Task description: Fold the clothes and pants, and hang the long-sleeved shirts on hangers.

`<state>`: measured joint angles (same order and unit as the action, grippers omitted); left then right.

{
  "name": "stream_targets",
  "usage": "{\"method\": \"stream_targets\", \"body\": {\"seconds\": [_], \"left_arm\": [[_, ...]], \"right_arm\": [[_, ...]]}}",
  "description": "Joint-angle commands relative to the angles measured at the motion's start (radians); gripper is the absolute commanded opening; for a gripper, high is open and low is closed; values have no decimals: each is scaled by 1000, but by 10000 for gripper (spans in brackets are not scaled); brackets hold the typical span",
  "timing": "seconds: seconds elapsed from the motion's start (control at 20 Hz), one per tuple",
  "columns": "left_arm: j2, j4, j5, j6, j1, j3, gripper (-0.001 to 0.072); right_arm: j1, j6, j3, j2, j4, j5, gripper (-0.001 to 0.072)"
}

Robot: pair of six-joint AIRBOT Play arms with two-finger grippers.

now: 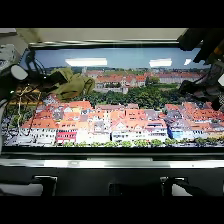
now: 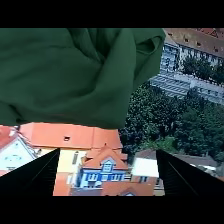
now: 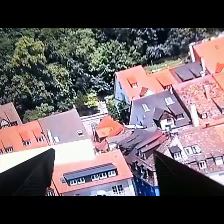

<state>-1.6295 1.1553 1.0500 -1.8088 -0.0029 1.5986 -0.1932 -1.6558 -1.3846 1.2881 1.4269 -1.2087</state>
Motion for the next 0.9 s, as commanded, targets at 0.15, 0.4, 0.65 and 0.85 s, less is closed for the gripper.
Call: {"method": "stream_targets", "body": {"seconds": [0.15, 0.4, 0.65, 0.85], "left_arm": [[-376, -298, 93, -212, 50, 251, 720], [-419, -299, -21, -207, 39, 251, 396], [-342, -403, -111, 129, 7, 324, 27], [-87, -544, -142, 522, -105, 493, 27]], "right_arm": [[-40, 122, 1, 92, -134, -22, 706], [-40, 127, 1, 117, -169, 9, 698], [-40, 135, -15, 114, -179, 7, 688], [-40, 135, -189, 45, -177, 61, 668]]}}
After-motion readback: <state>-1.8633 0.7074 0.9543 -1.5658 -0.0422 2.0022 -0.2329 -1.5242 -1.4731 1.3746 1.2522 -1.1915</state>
